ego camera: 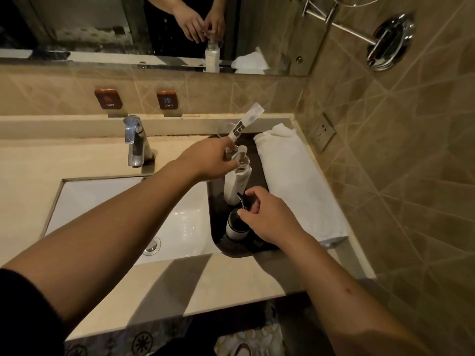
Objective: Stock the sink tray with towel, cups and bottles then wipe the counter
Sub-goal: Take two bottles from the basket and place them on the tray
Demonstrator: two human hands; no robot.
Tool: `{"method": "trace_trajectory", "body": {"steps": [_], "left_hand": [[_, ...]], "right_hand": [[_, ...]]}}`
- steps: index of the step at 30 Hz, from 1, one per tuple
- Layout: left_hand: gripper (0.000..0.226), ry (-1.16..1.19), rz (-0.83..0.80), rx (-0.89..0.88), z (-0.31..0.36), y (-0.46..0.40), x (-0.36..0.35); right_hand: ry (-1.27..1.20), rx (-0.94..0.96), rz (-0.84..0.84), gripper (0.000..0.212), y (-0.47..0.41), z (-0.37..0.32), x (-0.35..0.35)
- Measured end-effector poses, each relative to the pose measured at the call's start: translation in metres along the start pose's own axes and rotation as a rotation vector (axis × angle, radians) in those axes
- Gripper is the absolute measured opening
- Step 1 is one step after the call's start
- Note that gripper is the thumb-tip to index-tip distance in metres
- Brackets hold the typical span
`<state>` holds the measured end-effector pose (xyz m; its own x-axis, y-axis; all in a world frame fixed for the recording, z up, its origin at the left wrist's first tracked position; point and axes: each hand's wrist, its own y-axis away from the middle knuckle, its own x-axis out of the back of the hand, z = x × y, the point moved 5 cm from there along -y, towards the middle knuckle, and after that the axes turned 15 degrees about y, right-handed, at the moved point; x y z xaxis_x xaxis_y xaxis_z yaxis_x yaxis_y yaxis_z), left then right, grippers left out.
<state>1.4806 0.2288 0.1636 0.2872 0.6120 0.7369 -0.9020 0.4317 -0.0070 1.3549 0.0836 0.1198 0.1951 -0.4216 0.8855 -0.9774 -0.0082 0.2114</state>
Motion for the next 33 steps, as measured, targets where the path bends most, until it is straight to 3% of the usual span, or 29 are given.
{"method": "trace_trajectory", "body": {"steps": [5, 11, 17, 23, 33], "left_hand": [[0.044, -0.052, 0.01, 0.109, -0.014, 0.045, 0.015], [0.038, -0.058, 0.056, 0.242, -0.025, 0.124, 0.03], [0.035, -0.061, 0.131, 0.39, -0.032, 0.212, 0.04], [0.036, -0.083, 0.195, 0.571, -0.051, 0.304, 0.043], [0.038, -0.033, 0.228, 0.708, -0.106, 0.433, 0.061]], "right_hand": [[0.055, 0.032, 0.079, 0.048, 0.01, -0.003, 0.018], [0.088, 0.15, 0.158, 0.037, 0.022, -0.026, 0.035], [0.113, 0.435, 0.213, 0.029, 0.048, -0.08, 0.031], [0.22, 0.624, 0.11, 0.027, 0.074, -0.131, -0.019], [0.423, 0.652, -0.06, 0.03, 0.112, -0.195, -0.105]]}}
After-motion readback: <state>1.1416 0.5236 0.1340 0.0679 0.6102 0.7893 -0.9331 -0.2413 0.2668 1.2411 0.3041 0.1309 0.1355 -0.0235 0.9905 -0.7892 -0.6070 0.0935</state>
